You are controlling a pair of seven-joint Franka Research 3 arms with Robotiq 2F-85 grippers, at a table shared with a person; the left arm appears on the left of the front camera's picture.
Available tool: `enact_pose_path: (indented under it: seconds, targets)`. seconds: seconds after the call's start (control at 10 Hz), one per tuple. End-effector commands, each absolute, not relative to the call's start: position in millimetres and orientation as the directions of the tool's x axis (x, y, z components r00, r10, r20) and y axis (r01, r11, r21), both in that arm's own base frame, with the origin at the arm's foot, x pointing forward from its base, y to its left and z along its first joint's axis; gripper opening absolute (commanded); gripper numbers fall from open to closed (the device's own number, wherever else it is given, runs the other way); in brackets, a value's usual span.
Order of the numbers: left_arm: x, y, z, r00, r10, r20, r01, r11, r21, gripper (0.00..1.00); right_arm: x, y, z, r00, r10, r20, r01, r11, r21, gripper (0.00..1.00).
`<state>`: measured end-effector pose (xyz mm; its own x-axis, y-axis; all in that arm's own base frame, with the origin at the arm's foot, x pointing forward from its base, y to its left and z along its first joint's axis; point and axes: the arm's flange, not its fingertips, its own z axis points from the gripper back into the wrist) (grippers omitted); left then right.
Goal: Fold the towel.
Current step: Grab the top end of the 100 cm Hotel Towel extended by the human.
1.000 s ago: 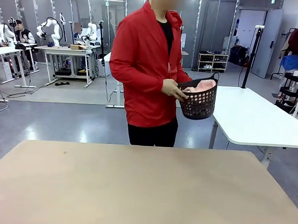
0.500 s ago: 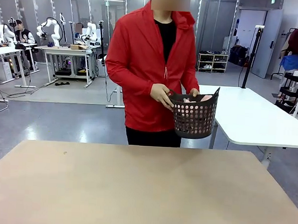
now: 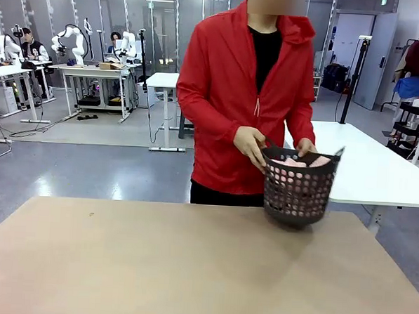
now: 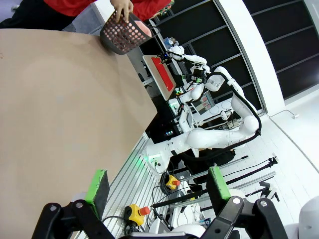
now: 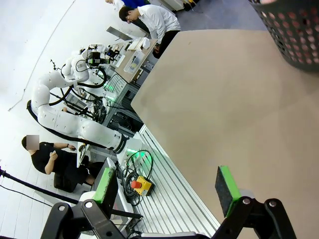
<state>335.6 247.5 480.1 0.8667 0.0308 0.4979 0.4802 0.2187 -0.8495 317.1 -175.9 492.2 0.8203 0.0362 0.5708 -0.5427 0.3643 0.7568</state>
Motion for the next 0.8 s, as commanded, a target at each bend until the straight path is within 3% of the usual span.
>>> enact_pose_path:
  seconds: [0.0, 0.7]
  targets:
    - [333.8, 247.9, 480.0, 0.86, 0.03, 0.509, 0.493, 0.2, -0.846, 1.0, 317.8, -176.5, 493.0, 0.808, 0.037, 0.588, -0.561, 0.354, 0.748, 1.0]
    - [333.8, 247.9, 480.0, 0.86, 0.03, 0.509, 0.493, 0.2, -0.846, 1.0, 317.8, -176.5, 493.0, 0.808, 0.037, 0.588, -0.561, 0.354, 0.748, 1.0]
